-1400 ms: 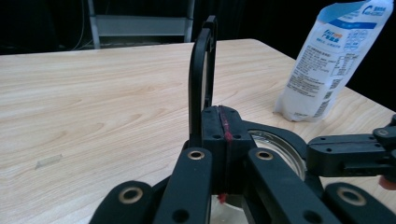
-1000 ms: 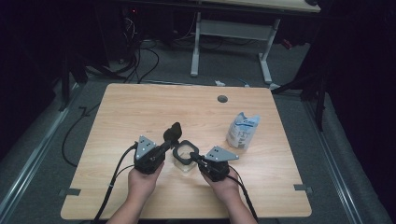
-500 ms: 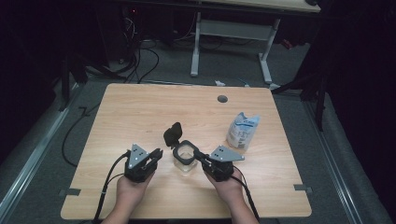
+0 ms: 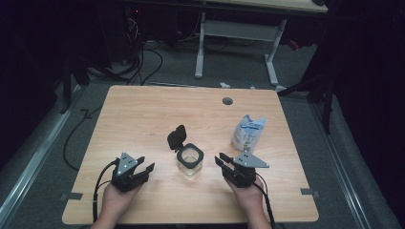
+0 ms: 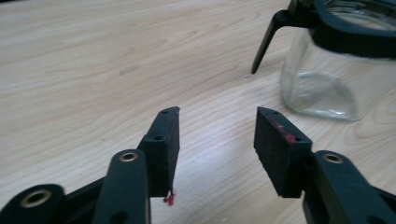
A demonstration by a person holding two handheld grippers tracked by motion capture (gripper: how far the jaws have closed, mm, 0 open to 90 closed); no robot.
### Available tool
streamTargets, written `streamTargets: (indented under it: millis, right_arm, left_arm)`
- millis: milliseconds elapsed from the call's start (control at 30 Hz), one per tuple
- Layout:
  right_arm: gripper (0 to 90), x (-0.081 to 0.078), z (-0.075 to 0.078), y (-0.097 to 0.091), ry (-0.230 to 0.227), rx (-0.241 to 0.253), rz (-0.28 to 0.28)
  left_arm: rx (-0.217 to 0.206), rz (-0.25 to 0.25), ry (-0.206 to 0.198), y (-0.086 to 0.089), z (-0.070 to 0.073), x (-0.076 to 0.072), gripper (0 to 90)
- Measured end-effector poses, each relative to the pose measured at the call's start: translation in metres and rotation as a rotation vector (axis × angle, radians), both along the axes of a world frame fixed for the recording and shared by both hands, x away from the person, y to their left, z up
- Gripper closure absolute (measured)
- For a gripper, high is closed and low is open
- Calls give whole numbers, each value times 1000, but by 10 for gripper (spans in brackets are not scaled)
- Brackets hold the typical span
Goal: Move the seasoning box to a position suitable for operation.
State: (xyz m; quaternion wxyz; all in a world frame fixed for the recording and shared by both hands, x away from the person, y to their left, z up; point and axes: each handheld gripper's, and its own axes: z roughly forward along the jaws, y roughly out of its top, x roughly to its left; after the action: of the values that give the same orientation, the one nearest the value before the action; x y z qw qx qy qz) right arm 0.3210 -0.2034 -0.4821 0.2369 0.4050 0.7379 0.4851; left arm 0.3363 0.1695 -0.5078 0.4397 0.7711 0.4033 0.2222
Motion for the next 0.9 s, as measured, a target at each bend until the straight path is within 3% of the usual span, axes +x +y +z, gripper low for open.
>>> streamTargets:
  millis: [300, 367, 433, 500, 567, 733, 900]
  right_arm:
    - [641, -7, -17, -25, 31, -42, -132]
    - [632, -11, -22, -34, 40, -30, -169]
    - [617, -14, -25, -41, 51, -48, -205]
    - [611, -18, -26, -48, 75, -47, -240]
    - [600, -21, -27, -53, 82, -51, -254]
    - [576, -21, -24, -66, 85, -70, -282]
    - [574, -9, -18, -79, 67, -79, -277]
  left_arm:
    - [5, -56, -4, 5, -6, 1, 427]
    - [-24, -60, 5, 8, -7, 2, 426]
    - [-46, -70, 20, 10, -10, 2, 426]
    - [-8, -70, 7, 9, -11, 1, 418]
    - [4, -73, -8, 11, -12, -1, 411]
    - [-3, -70, 15, 14, -14, -2, 385]
    - [-24, -46, 7, 19, -13, -2, 401]
